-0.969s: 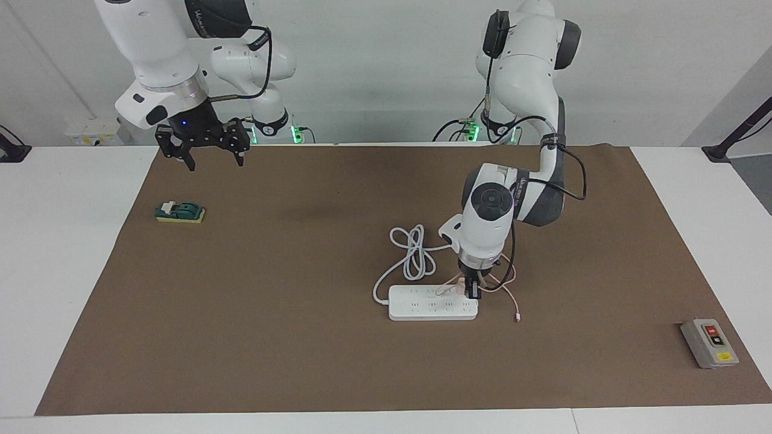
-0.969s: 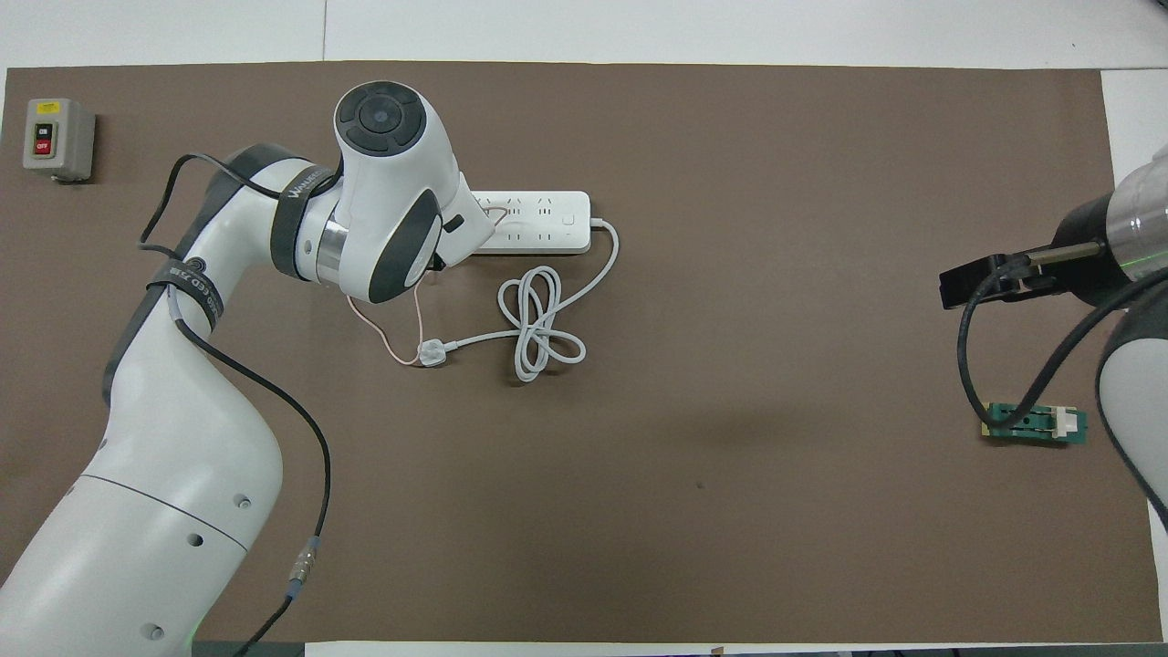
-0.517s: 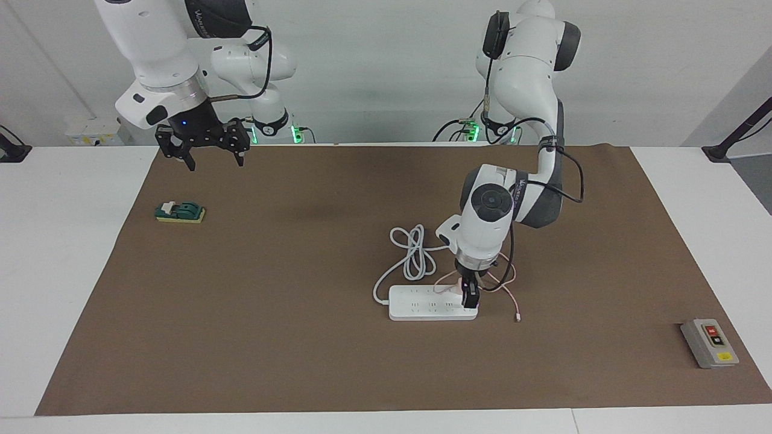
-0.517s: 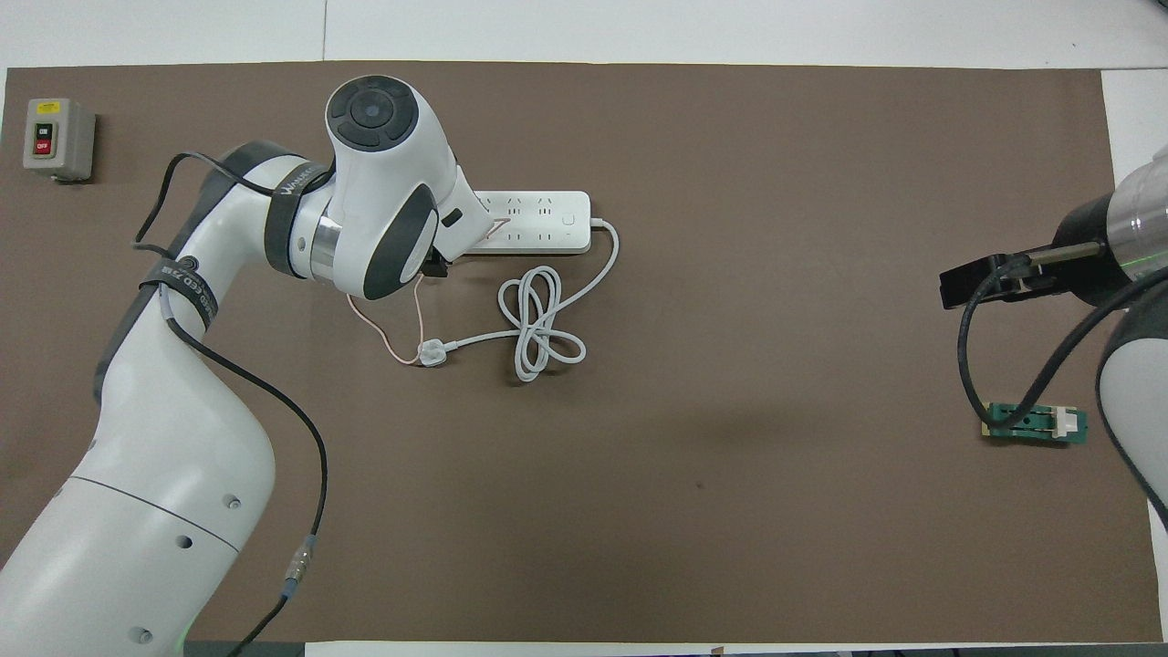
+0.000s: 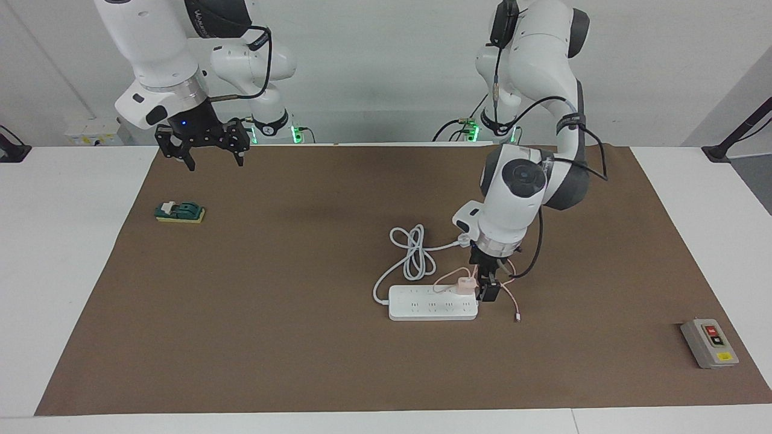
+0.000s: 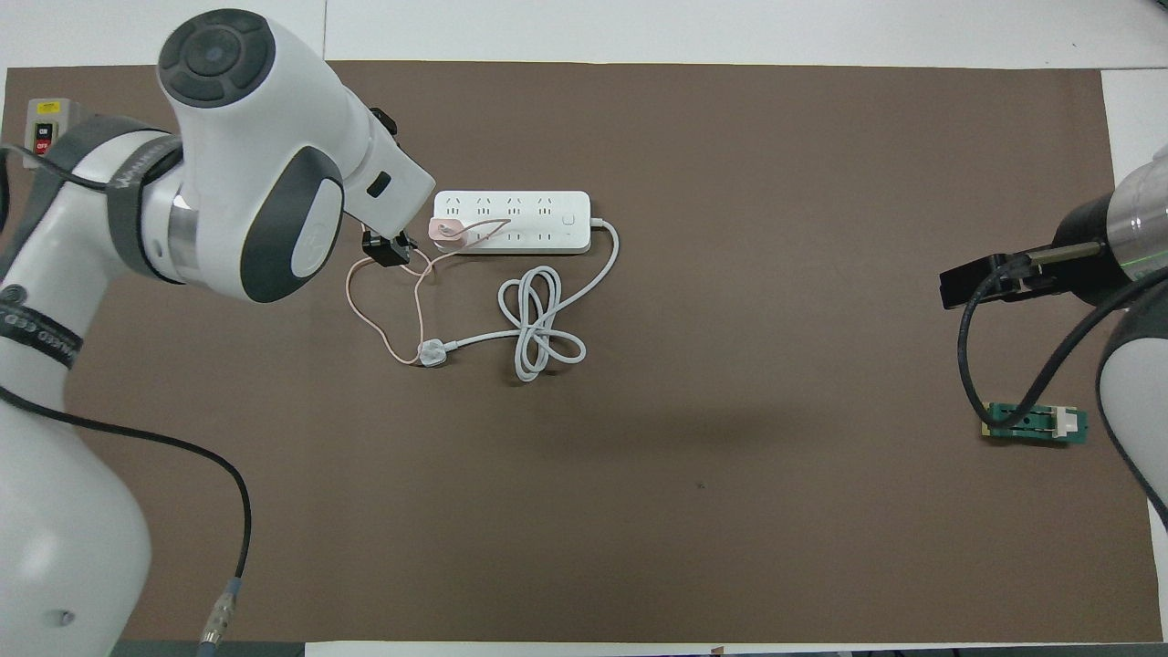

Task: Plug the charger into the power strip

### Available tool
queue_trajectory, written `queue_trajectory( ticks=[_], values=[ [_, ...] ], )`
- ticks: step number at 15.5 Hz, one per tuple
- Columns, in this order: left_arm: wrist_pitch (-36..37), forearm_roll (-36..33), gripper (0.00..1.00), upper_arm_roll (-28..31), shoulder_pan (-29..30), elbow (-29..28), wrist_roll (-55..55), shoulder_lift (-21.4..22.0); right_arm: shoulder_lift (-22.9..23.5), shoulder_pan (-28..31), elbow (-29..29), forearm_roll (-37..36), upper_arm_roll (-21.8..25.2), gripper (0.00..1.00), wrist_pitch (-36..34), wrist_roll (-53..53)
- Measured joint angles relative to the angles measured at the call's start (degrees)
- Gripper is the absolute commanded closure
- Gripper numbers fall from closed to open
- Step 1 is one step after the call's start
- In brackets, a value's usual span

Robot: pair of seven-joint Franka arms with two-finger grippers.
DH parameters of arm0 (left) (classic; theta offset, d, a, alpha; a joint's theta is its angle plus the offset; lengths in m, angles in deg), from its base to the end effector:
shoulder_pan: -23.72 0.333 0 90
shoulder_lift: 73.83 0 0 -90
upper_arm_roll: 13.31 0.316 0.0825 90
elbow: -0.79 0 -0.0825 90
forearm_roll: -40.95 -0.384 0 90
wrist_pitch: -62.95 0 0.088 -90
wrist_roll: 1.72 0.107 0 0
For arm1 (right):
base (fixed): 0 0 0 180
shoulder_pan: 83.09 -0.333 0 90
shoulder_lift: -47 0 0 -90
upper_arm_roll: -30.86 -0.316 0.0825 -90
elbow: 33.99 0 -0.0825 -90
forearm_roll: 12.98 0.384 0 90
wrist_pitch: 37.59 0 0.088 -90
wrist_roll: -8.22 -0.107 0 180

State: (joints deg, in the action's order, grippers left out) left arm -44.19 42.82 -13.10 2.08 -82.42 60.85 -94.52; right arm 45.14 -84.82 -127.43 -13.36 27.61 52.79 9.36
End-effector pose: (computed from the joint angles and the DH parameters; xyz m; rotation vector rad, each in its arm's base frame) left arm 0.6276 -0.2494 0.4855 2.3361 -2.0856 0.0995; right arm 0.5420 0.0470 0.6145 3.1278 0.1673 -0.0324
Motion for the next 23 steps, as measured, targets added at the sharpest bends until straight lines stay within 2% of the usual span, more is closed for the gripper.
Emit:
queue_trajectory(
  ticks=[3, 8, 10, 14, 20, 23],
  values=[
    [7.08, 0.00, 0.00, 0.32, 4.05, -0.22, -9.32, 5.19, 0.00, 0.00, 0.00, 0.00, 0.00, 0.00, 0.00, 0.00],
    [15.58, 0.01, 0.00, 0.94, 13.22, -0.54, -15.36, 11.64, 0.00, 0.00, 0.00, 0.00, 0.00, 0.00, 0.00, 0.00],
    [17.22, 0.01, 0.00, 1.13, 15.06, -0.65, -25.95, 13.39, 0.00, 0.00, 0.00, 0.00, 0.00, 0.00, 0.00, 0.00],
    [17.79, 0.01, 0.00, 1.18, 15.67, -0.96, -49.17, 15.34, 0.00, 0.00, 0.00, 0.00, 0.00, 0.00, 0.00, 0.00],
    [20.52, -0.24, 0.00, 1.20, 16.87, -1.16, -62.92, 17.29, 0.00, 0.04, 0.00, 0.00, 0.01, 0.00, 0.00, 0.00],
    [21.07, -0.30, 0.00, 1.13, 16.87, -1.21, -65.85, 17.44, 0.00, 0.09, 0.00, 0.00, 0.04, 0.00, 0.00, 0.00]
  ],
)
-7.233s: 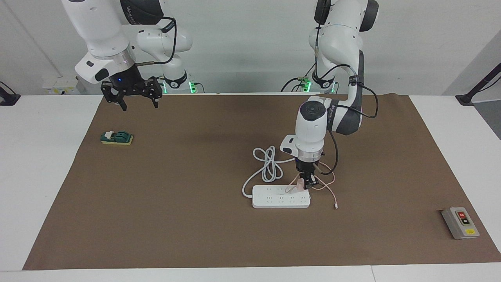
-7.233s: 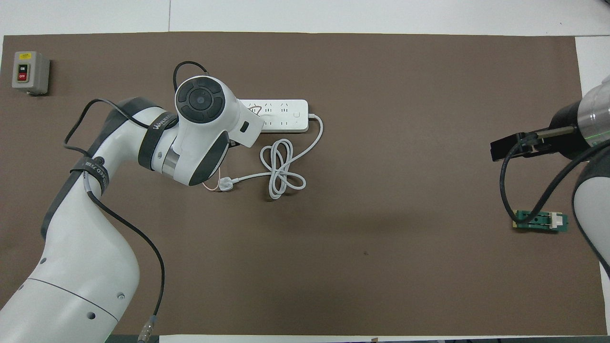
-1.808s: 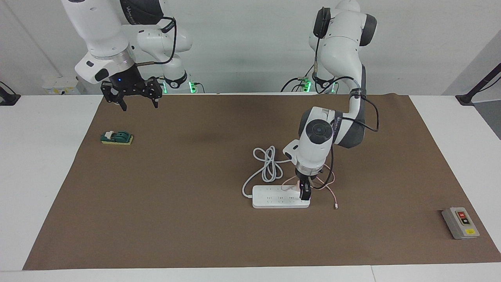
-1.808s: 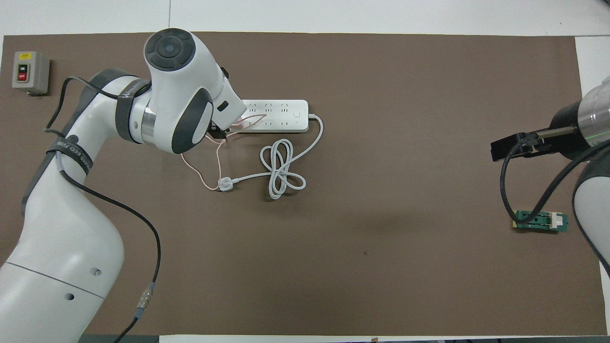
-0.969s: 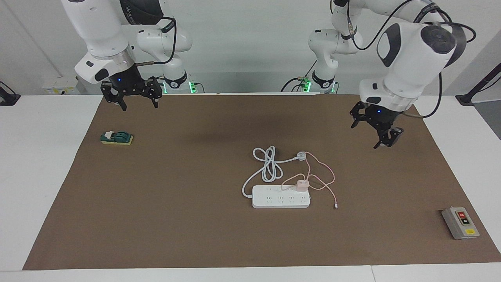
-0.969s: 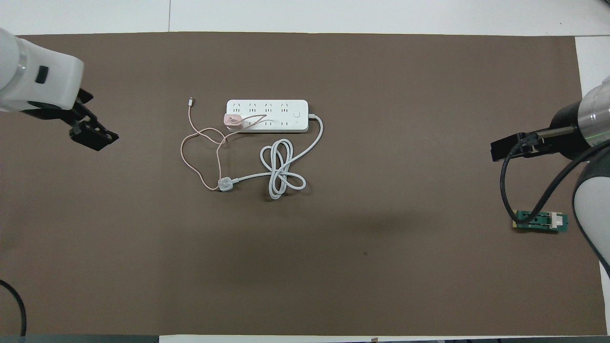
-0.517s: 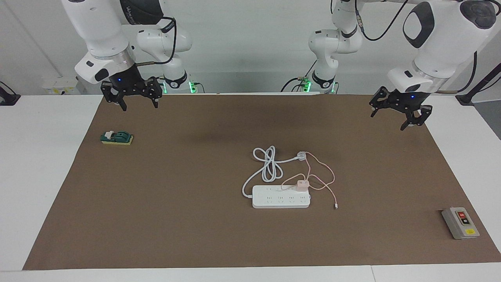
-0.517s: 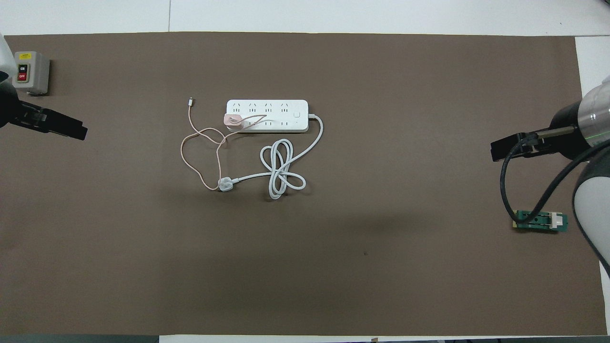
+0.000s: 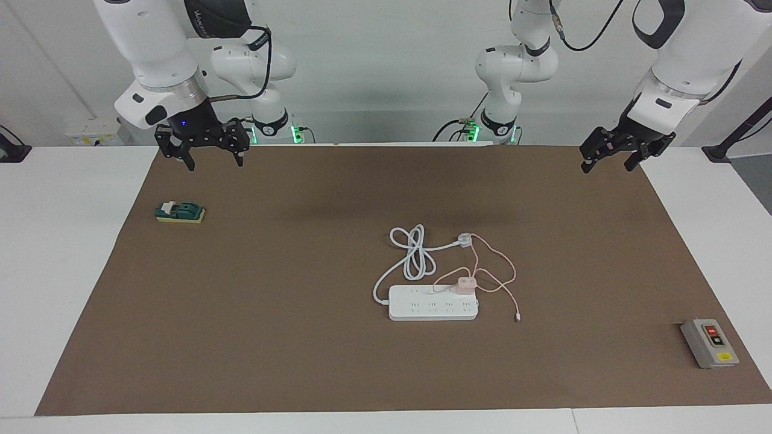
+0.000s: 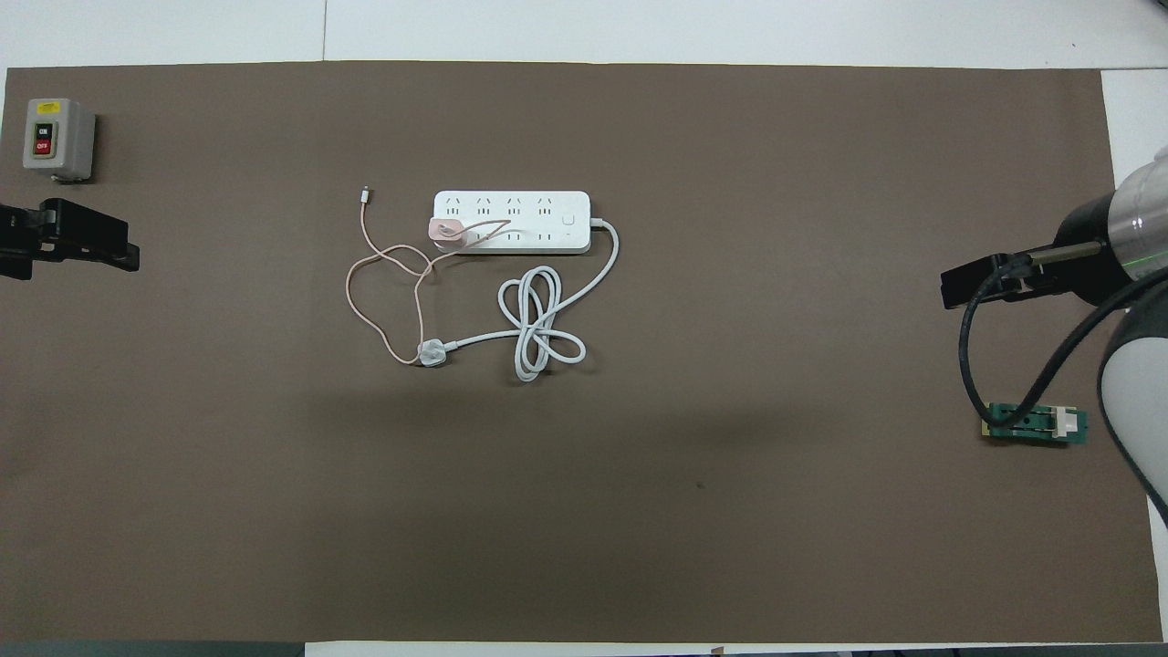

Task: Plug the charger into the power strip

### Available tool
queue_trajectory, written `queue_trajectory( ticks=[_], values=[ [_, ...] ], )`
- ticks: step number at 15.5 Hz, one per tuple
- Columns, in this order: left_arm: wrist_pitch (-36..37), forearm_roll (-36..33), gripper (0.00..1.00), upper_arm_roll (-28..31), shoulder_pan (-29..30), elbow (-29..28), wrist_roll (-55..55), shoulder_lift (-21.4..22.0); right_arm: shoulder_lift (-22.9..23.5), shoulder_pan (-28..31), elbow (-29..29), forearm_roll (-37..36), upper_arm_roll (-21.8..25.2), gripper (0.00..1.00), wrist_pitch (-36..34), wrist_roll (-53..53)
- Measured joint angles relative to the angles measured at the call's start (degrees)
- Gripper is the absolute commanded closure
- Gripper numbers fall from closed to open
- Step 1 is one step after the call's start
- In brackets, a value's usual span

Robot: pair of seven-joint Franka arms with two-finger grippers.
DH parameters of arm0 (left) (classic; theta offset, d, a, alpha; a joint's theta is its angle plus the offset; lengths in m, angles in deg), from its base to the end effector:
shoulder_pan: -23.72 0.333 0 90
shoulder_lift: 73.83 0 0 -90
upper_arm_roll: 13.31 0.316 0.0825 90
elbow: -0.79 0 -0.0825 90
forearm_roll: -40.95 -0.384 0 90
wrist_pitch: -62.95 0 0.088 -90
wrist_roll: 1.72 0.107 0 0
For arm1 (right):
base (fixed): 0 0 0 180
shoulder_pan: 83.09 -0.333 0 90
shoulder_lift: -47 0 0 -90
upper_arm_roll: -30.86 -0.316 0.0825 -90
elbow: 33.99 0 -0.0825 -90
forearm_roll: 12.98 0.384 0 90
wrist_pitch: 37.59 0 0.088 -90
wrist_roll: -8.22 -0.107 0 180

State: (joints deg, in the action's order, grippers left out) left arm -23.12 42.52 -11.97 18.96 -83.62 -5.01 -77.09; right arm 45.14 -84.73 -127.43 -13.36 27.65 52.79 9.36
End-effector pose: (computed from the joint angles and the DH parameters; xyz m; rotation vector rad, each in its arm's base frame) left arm 0.5644 -0.0372 0.6325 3.1169 -0.0059 -0.0458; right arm 0.5422 0.0458 0.6145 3.1280 0.1638 -0.0324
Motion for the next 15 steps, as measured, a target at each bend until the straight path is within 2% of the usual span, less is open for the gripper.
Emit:
queue_trajectory(
  ticks=[12, 15],
  values=[
    [1.00, -0.12, 0.00, 0.21, 1.64, -0.49, -0.90, 0.21, 0.00, 0.05, 0.00, 0.00, 0.05, 0.00, 0.00, 0.00],
    [1.20, -0.12, 0.00, 0.20, 2.93, -1.87, -0.98, 1.43, 0.00, 0.05, 0.00, 0.00, 0.05, 0.00, 0.00, 0.00]
  ],
)
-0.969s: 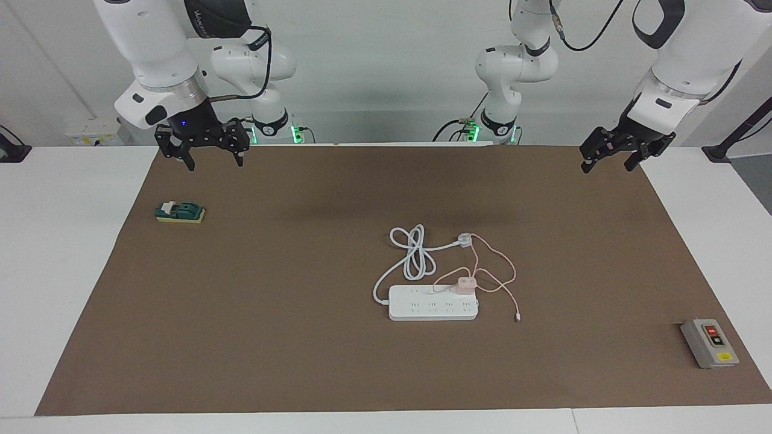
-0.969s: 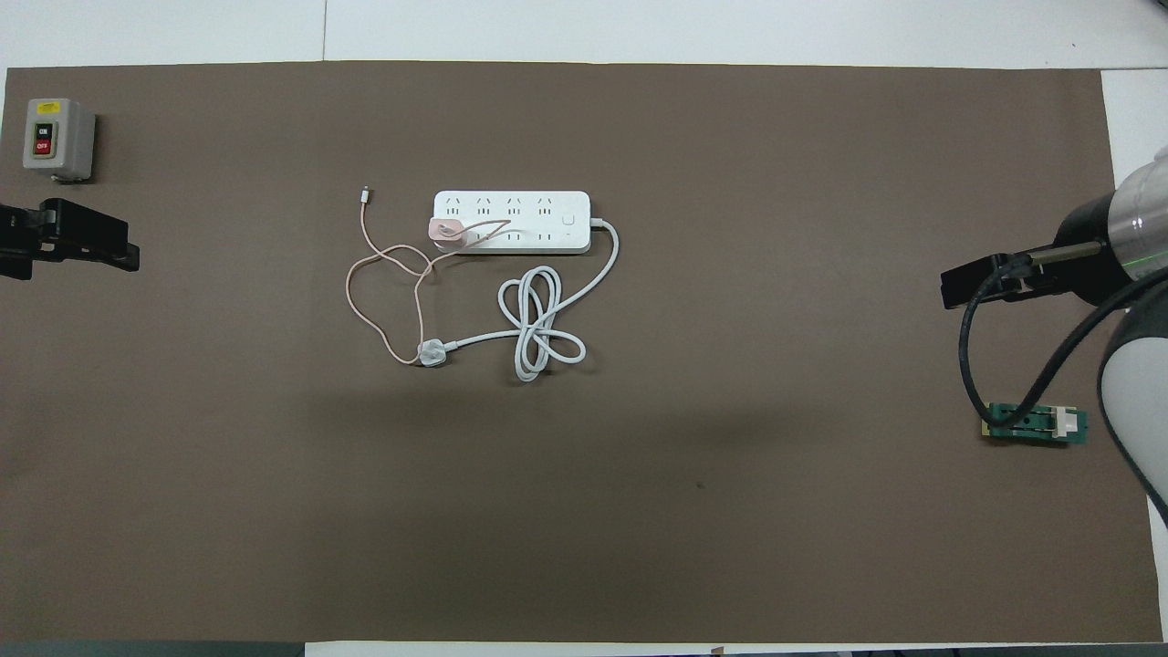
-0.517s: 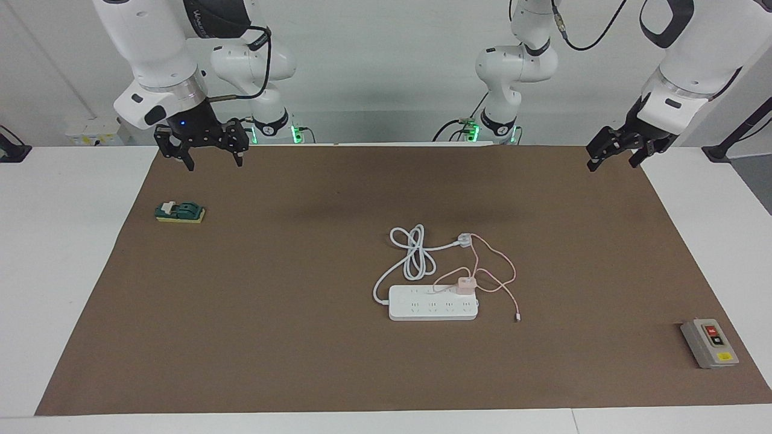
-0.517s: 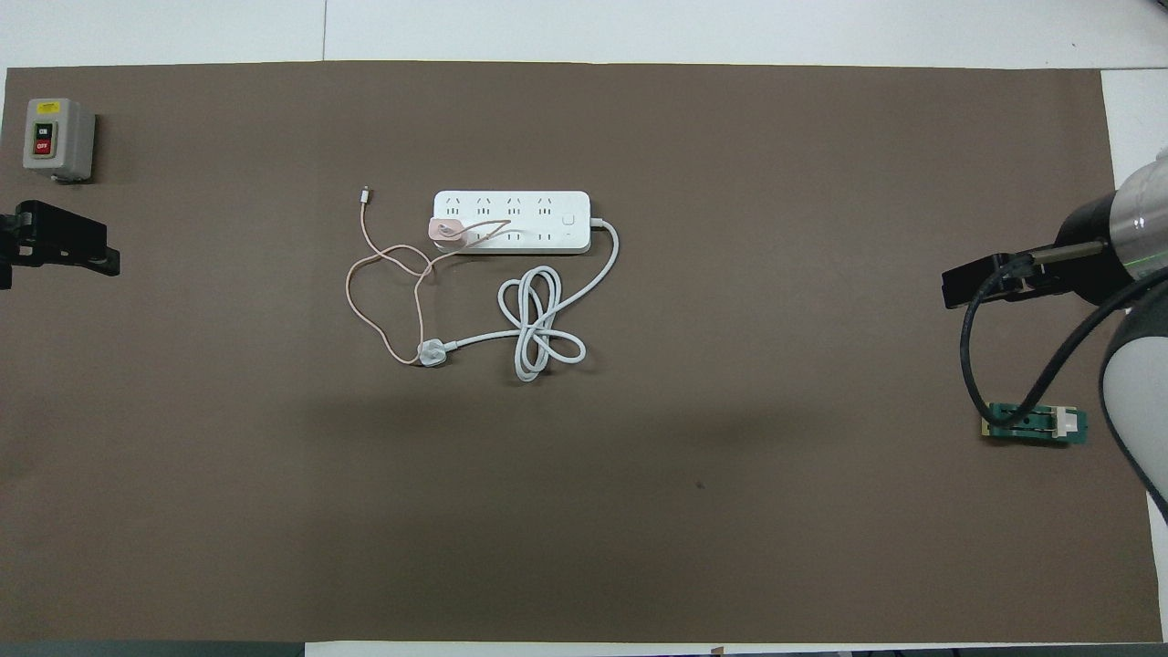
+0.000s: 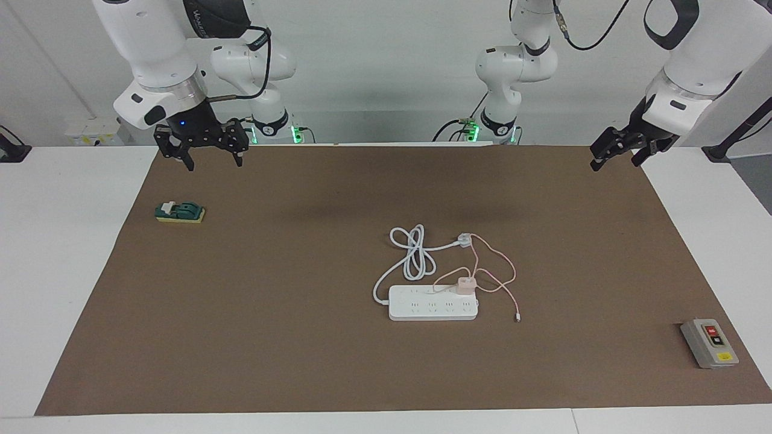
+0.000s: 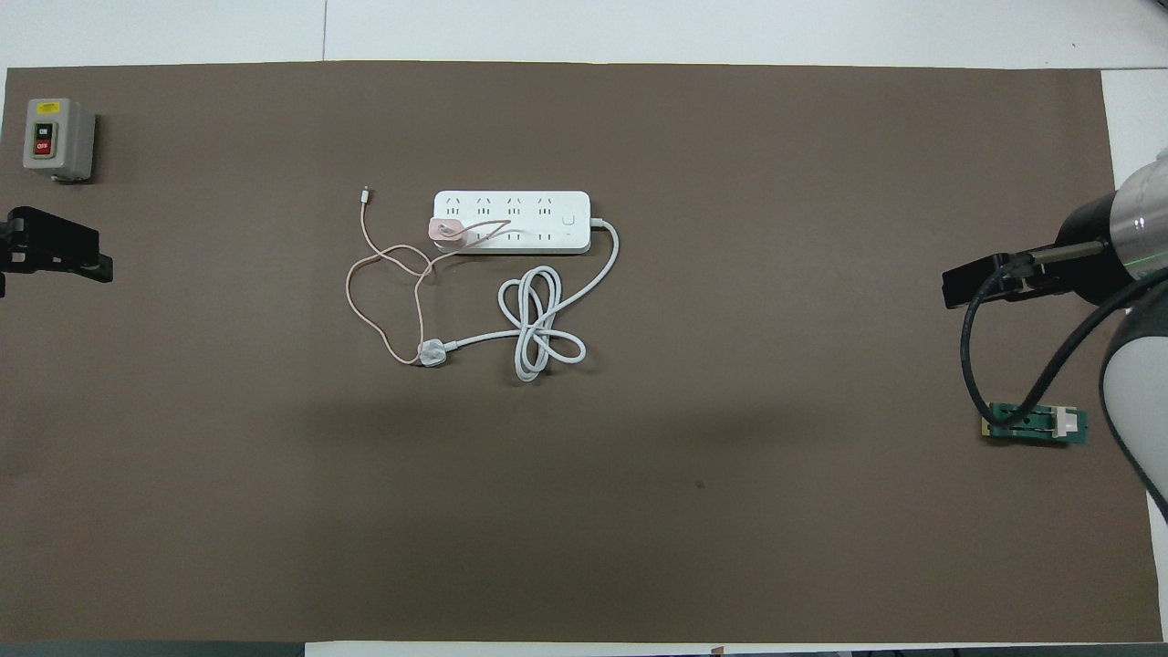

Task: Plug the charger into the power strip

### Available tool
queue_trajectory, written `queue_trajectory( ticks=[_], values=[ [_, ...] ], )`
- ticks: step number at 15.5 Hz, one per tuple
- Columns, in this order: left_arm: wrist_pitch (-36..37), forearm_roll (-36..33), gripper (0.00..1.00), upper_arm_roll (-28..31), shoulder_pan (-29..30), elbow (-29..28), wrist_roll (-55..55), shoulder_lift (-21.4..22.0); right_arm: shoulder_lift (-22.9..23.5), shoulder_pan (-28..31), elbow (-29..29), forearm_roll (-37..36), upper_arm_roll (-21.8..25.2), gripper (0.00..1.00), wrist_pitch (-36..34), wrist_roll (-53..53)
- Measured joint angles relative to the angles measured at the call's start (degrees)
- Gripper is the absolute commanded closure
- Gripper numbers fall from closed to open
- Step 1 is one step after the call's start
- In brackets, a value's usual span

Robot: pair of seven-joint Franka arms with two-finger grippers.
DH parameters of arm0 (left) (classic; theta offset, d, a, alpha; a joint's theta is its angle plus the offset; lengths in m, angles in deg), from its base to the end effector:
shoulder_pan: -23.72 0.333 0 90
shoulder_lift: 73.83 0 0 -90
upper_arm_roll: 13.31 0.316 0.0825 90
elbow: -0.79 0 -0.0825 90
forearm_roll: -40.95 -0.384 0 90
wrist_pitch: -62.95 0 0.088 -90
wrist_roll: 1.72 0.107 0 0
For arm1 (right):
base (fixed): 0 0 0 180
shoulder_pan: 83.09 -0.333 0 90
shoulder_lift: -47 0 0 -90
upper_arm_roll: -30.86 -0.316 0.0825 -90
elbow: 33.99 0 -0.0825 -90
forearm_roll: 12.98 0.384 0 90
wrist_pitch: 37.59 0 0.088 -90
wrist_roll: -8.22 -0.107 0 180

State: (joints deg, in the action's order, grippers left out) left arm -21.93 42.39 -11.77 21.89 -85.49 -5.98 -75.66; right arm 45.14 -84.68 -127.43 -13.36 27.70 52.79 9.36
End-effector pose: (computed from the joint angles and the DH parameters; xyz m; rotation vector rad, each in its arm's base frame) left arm 0.5554 -0.0059 0.6296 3.1166 0.1056 -0.0893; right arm 0.5422 0.0448 0.6145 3.1282 0.1610 -0.0324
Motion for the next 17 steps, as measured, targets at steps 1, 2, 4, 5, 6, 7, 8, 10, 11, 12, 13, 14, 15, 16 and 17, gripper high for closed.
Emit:
queue_trajectory(
  ticks=[1, 2, 4, 5, 6, 7, 8, 10, 11, 12, 13, 14, 15, 16, 17],
  values=[
    [-0.02, 0.00, 0.00, 0.01, 0.30, -0.99, 0.00, 0.84, 0.00, 0.00, 0.00, 0.00, 0.00, 0.00, 0.00, 0.00],
    [-0.06, 0.00, 0.00, -0.05, 0.47, -2.00, 0.00, 1.67, 0.00, 0.00, 0.00, 0.00, 0.00, 0.00, 0.00, 0.00],
    [-0.33, 0.00, 0.00, -0.12, 0.73, -4.20, 0.01, 3.24, 0.00, 0.00, 0.00, 0.00, 0.00, 0.00, 0.00, 0.00],
    [-0.94, 0.00, 0.00, -0.03, 0.77, -5.10, 0.01, 3.77, 0.00, 0.00, 0.00, 0.00, 0.00, 0.00, 0.00, 0.00],
    [-1.52, 0.01, 0.00, 0.06, 0.78, -5.58, 0.01, 4.03, 0.00, 0.00, 0.00, 0.00, 0.00, 0.00, 0.00, 0.00],
    [-2.03, 0.06, 0.00, 0.07, 0.78, -5.62, 0.01, 4.04, 0.00, 0.01, 0.00, 0.00, 0.00, 0.00, 0.00, 0.00],
    [-2.31, 0.21, 0.00, 0.06, 0.78, -5.63, 0.01, 4.01, 0.00, 0.01, 0.00, 0.00, 0.00, 0.00, 0.00, 0.00],
    [-2.44, 0.48, 0.00, 0.00, 0.77, -5.65, 0.01, 3.86, 0.00, 0.01, 0.00, 0.00, 0.00, 0.00, 0.00, 0.00],
    [-2.44, 0.50, 0.00, -0.03, 0.77, -5.68, 0.01, 3.77, 0.00, 0.01, 0.00, 0.00, 0.00, 0.00, 0.00, 0.00],
    [-2.50, 0.50, 0.00, -0.07, 0.77, -5.69, 0.01, 3.65, 0.00, 0.01, 0.00, 0.00, 0.00, 0.00, 0.00, 0.00],
    [-2.69, 0.51, 0.00, -0.13, 0.76, -5.70, 0.01, 3.43, 0.00, 0.01, 0.00, 0.00, 0.00, 0.00, 0.00, 0.00],
    [-2.93, 0.51, 0.00, -0.16, 0.75, -5.72, 0.01, 3.20, 0.00, 0.01, 0.00, 0.00, 0.00, 0.00, 0.00, 0.00],
    [-3.08, 0.51, 0.00, -0.16, 0.76, -5.73, 0.01, 3.01, 0.00, 0.01, 0.00, 0.00, 0.00, 0.00, 0.00, 0.00],
    [-3.23, 0.51, 0.00, -0.16, 0.75, -5.73, 0.02, 2.86, 0.00, 0.01, 0.00, 0.00, 0.00, 0.00, 0.00, 0.00],
    [-3.40, 0.51, 0.00, -0.17, 0.75, -5.73, 0.03, 2.78, 0.00, 0.01, 0.00, 0.00, 0.00, 0.00, 0.00, 0.00]
  ],
)
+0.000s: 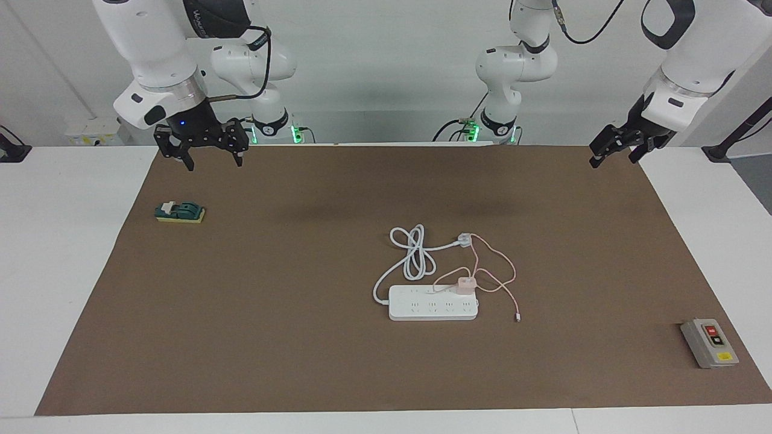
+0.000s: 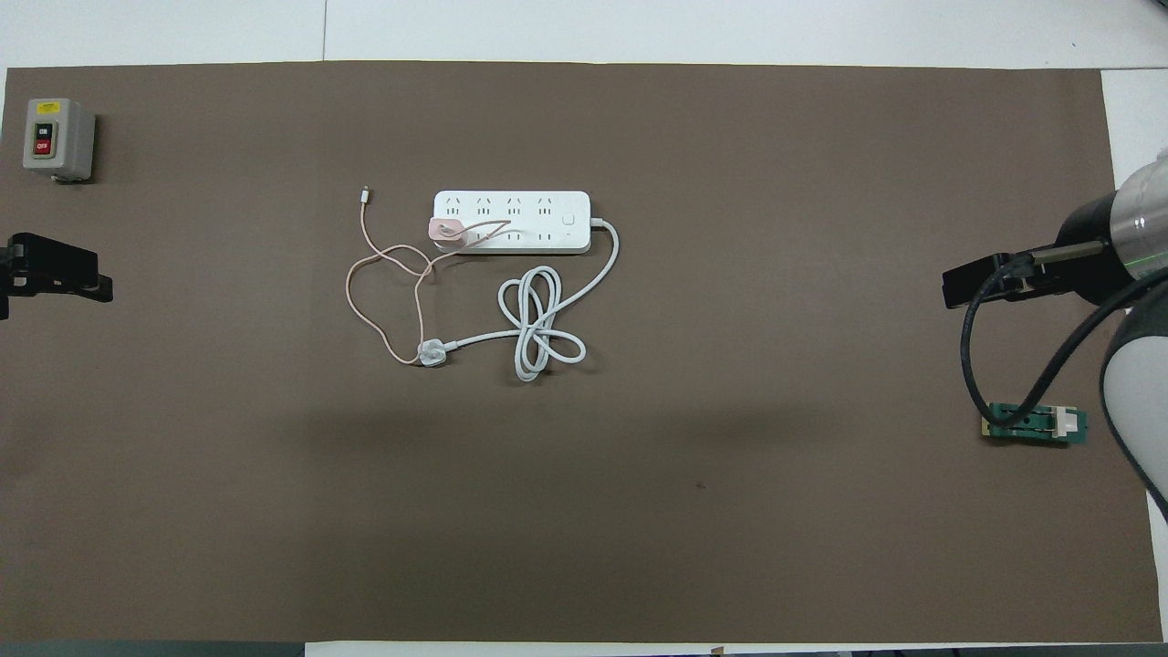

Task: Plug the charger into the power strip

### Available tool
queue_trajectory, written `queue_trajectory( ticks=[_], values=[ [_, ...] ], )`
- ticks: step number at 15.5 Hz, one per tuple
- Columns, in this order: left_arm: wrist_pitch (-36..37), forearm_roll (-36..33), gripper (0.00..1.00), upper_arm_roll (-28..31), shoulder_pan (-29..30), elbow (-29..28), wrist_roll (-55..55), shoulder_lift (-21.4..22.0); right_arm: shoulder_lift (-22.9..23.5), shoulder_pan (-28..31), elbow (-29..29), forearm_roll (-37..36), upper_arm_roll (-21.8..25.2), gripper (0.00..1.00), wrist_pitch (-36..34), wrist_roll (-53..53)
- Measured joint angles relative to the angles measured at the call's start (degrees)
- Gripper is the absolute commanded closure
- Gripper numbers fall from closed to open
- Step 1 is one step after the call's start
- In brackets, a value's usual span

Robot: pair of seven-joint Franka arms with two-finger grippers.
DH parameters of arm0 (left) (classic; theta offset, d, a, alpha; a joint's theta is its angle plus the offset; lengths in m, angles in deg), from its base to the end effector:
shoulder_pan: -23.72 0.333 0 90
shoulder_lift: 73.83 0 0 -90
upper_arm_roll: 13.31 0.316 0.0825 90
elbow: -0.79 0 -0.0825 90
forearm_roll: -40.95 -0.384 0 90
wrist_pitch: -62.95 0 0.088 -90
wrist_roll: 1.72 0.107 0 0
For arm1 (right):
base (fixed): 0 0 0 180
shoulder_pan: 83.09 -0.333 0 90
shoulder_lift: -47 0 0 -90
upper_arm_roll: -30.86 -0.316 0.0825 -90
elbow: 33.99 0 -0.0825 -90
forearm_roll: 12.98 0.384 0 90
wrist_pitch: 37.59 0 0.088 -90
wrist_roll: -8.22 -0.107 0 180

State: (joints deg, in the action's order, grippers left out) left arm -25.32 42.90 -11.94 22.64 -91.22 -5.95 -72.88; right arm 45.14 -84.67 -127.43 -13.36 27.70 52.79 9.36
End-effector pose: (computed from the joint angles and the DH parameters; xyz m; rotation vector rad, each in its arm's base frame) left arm 0.5454 -0.0009 0.6146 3.1055 0.1222 -0.0775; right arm 0.5422 0.0447 0.6145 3.1282 0.1608 -0.0325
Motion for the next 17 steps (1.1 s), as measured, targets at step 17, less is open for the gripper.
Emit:
queue_trajectory(
  ticks=[17],
  values=[
    [-1.38, 0.00, 0.00, -0.29, -0.05, 0.16, 0.17, -0.01, 0.00, 0.04, 0.00, 0.00, 0.06, 0.00, 0.00, 0.00]
  ],
)
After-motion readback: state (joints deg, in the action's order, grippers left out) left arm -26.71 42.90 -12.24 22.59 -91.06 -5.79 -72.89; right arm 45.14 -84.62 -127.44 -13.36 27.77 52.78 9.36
